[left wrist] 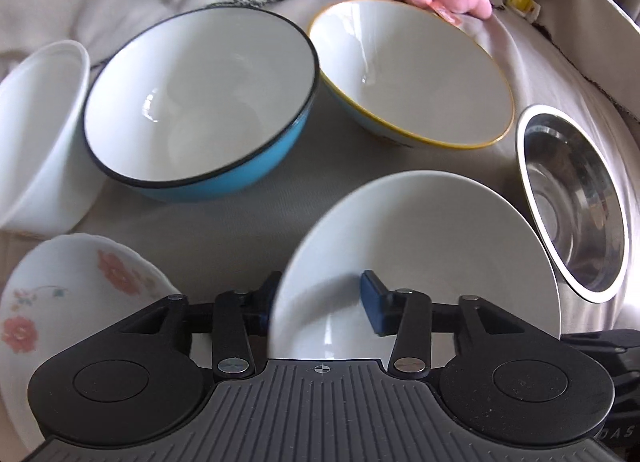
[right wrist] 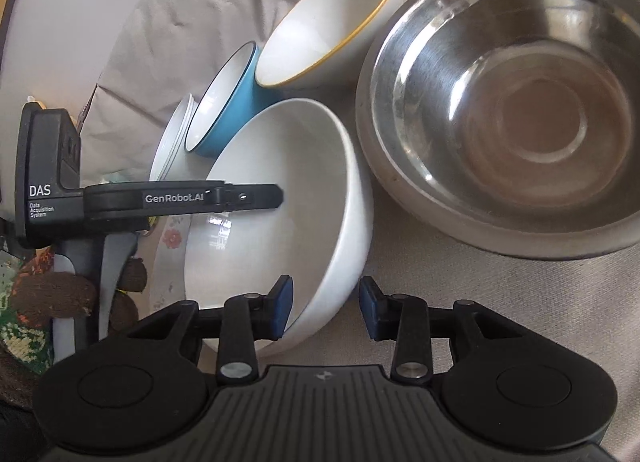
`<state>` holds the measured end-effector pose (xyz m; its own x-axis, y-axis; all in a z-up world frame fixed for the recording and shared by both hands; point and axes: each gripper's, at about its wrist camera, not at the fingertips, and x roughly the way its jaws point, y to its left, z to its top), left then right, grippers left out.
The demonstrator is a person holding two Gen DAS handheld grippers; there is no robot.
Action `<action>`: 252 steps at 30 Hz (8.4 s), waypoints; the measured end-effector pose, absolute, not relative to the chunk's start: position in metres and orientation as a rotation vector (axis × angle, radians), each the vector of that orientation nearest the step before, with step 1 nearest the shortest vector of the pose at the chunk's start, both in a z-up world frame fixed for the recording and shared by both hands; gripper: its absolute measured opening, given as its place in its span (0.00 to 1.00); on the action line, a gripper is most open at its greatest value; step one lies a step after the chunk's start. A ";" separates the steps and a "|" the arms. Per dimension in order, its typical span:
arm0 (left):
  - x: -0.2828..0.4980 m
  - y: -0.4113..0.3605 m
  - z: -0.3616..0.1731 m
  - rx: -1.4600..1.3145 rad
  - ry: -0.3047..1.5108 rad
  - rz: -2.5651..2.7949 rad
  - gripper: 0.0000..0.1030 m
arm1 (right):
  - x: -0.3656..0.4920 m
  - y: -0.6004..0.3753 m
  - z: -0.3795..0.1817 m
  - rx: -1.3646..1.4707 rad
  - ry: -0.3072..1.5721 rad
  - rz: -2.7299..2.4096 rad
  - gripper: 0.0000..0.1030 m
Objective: Organize plates and bowls
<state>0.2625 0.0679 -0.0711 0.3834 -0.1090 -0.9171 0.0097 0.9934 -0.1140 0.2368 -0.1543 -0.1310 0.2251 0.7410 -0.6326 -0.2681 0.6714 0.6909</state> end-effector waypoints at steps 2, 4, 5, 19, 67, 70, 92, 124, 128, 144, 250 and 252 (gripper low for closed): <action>0.260 0.062 -0.068 -0.064 1.175 -0.067 0.48 | 0.236 -0.150 -0.133 0.494 1.152 0.752 0.36; 0.257 0.059 -0.067 -0.058 1.192 -0.036 0.48 | 0.233 -0.148 -0.132 0.464 1.133 0.750 0.37; 0.255 0.060 -0.068 -0.064 1.200 -0.027 0.49 | 0.232 -0.147 -0.131 0.453 1.126 0.752 0.38; 0.173 0.116 -0.034 -0.283 0.830 -0.101 0.46 | 0.202 -0.098 -0.081 0.179 1.020 0.708 0.52; 0.072 0.244 -0.038 -0.378 0.745 0.315 0.25 | 0.183 0.103 -0.050 -0.263 1.018 0.689 0.50; 0.069 0.243 -0.030 -0.388 0.709 0.334 0.20 | 0.185 0.095 -0.041 -0.237 1.007 0.709 0.50; 0.234 -0.031 -0.035 -0.472 0.903 -0.050 0.21 | 0.270 -0.260 -0.027 0.022 0.822 0.385 0.81; 0.096 0.027 0.023 -0.296 0.906 -0.003 0.24 | 0.192 -0.167 -0.012 0.136 0.963 0.706 0.47; 0.068 0.074 0.038 -0.326 0.858 0.071 0.24 | 0.177 -0.112 0.013 0.077 0.927 0.778 0.48; 0.072 0.242 -0.014 -0.504 0.759 0.180 0.25 | 0.190 0.088 -0.002 -0.164 0.977 0.831 0.53; 0.108 0.174 -0.027 -0.367 0.853 0.222 0.43 | 0.263 -0.127 -0.097 0.270 1.021 0.668 0.91; 0.110 0.164 -0.016 -0.337 0.827 0.237 0.47 | 0.265 -0.140 -0.105 0.220 1.017 0.599 0.91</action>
